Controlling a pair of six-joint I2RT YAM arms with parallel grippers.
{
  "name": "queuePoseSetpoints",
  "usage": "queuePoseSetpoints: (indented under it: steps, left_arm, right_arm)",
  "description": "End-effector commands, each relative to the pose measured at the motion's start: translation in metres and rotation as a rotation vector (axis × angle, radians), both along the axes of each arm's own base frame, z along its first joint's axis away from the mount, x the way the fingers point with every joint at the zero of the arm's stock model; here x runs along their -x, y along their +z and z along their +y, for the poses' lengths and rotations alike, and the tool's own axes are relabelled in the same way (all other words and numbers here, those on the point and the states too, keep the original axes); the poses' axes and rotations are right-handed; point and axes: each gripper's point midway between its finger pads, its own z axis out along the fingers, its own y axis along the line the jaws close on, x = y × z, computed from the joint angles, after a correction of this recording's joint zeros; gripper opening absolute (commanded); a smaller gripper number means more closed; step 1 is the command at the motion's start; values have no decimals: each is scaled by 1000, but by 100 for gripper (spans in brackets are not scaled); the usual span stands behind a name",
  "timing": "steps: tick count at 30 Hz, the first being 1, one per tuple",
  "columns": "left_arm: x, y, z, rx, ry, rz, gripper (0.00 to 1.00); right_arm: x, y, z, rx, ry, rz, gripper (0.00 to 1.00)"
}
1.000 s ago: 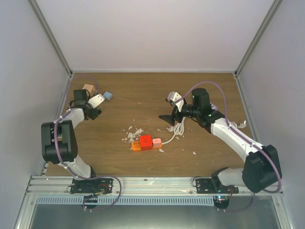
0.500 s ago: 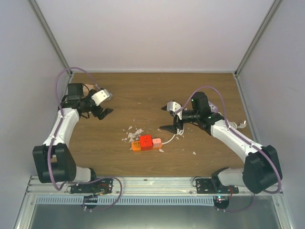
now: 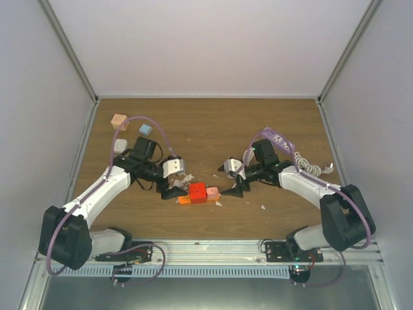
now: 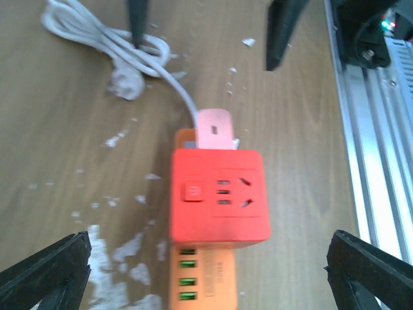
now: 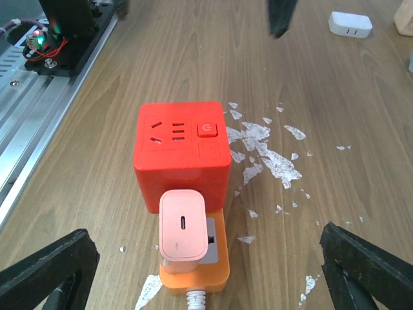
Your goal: Pull the plug off the socket
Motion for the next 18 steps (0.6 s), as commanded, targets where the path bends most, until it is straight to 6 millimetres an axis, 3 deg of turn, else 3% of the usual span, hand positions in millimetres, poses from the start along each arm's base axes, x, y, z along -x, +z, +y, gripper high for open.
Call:
queuePoseSetpoints:
  steps: [1,8,18]
  left_arm:
    - [12,-13,-17,-5,-11,-6,99]
    - [27,-41,-31,-71,-23,-16,99]
    - [17,-56,-43,-116,-7,-99,99]
  right_arm:
    - [-2,-7,6,-13,26,-57,92]
    - [3,-17,21,15,50,-52,84]
    - [15,-27,32,55,58,-21,81]
